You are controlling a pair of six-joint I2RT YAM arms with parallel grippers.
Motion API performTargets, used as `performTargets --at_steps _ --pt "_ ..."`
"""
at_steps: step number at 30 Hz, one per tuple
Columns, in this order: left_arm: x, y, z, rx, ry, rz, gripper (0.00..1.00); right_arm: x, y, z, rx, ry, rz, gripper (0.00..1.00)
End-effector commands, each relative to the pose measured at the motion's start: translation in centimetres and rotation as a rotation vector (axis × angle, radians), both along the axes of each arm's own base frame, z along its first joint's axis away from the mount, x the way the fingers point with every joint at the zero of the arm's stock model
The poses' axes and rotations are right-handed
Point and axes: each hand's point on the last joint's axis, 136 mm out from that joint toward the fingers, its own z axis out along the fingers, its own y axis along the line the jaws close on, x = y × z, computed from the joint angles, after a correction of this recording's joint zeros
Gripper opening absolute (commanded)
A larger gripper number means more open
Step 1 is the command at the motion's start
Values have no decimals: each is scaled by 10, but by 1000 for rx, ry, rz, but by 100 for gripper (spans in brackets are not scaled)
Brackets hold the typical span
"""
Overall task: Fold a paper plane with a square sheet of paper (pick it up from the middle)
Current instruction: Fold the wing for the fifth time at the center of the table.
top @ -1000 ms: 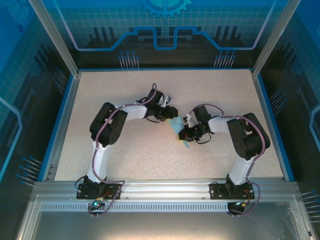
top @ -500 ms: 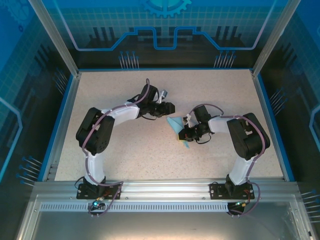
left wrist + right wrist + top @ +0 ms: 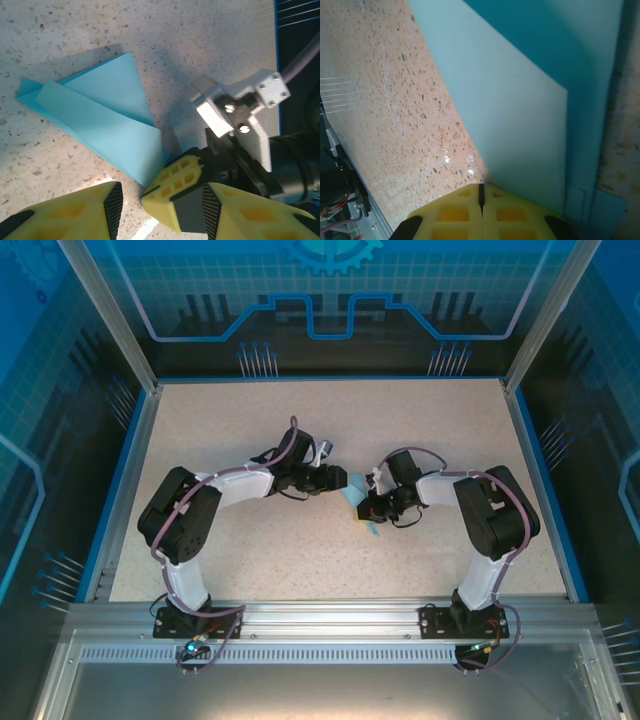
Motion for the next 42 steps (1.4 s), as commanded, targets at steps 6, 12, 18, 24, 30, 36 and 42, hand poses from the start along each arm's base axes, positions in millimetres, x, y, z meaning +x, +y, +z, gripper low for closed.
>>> performTargets --at_steps 6,12,18,24,30,36,42 --pt "-11 3 29 -29 -78 -30 51 -44 -36 -59 -285 115 27 3" --pt "-1 -5 26 -65 -69 -13 51 -43 -39 -57 -311 89 19 3" --pt "-2 -7 26 -53 -62 5 51 -45 -37 -61 -328 102 40 3" --pt "-7 -8 19 -44 -46 -11 52 -45 -38 -61 -348 92 42 3" --pt "-3 -27 6 -55 -18 -35 50 -45 -39 -61 -354 91 40 2" --pt "10 -26 -12 -35 8 33 45 -45 -38 -61 -348 89 45 2" --pt "24 -39 -19 -81 33 61 44 -46 -37 -61 -343 90 48 2"
